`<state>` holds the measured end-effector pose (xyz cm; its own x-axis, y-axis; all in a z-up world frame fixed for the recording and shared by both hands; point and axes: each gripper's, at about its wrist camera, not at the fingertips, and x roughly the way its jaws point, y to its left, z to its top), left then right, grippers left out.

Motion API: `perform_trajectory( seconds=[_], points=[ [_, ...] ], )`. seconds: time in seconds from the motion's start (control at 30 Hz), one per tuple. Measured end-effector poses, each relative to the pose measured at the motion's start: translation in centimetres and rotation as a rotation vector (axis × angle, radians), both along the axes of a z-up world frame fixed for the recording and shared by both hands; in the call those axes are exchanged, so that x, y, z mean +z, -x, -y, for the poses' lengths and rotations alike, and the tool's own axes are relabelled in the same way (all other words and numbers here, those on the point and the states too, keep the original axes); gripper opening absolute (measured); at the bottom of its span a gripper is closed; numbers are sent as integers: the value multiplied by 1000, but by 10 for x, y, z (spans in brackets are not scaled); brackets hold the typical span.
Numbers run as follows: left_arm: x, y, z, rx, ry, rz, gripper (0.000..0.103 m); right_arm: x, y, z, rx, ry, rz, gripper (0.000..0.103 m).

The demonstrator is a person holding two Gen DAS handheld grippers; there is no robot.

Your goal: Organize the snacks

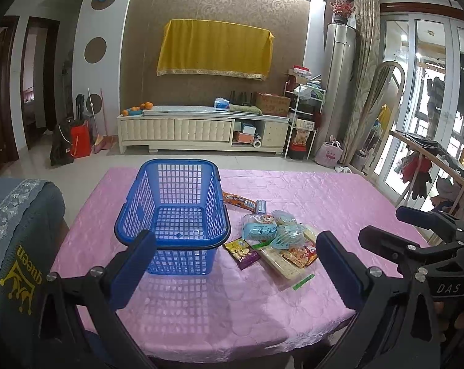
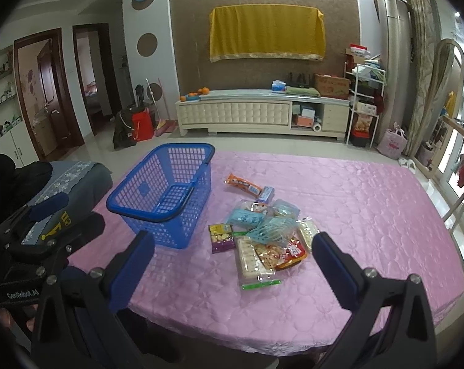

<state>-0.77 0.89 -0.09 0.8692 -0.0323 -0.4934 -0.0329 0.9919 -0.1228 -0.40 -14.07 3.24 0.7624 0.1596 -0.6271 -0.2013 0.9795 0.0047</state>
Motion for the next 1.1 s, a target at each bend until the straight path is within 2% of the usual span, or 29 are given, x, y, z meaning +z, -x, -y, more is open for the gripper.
perform_trajectory(
  seconds=[1.1],
  points=[
    [2, 5, 2, -1, 7, -6, 103, -1, 0, 2, 13, -26, -8, 103]
  ],
)
